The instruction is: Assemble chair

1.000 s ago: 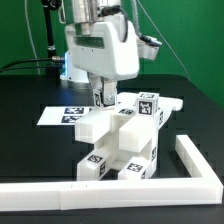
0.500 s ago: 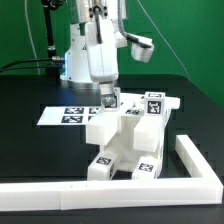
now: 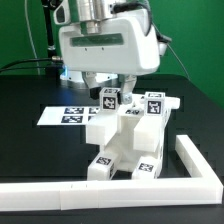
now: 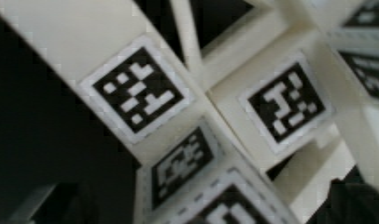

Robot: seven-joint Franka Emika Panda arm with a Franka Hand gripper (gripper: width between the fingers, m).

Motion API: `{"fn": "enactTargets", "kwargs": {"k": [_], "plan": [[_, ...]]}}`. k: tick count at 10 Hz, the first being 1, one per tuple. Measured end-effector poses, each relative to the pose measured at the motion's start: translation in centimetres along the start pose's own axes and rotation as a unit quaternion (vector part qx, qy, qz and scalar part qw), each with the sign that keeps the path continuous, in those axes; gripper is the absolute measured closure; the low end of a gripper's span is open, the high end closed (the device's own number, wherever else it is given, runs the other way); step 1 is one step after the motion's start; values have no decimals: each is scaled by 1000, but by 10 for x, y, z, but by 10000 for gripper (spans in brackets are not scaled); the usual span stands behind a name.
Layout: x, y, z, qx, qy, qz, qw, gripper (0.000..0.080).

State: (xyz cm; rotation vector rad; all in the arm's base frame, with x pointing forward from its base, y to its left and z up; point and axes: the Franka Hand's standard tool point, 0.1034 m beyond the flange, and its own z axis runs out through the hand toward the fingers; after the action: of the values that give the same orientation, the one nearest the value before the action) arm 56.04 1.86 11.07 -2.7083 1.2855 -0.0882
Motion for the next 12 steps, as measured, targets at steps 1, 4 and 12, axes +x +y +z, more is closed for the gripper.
{"fn": "enactTargets", "kwargs": {"k": [1, 4, 12], "plan": [[1, 0, 0, 0, 1, -41, 999, 152], [3, 2, 0, -3, 3, -120, 993, 151], [4, 3, -2, -2, -3, 240, 971, 518]]}}
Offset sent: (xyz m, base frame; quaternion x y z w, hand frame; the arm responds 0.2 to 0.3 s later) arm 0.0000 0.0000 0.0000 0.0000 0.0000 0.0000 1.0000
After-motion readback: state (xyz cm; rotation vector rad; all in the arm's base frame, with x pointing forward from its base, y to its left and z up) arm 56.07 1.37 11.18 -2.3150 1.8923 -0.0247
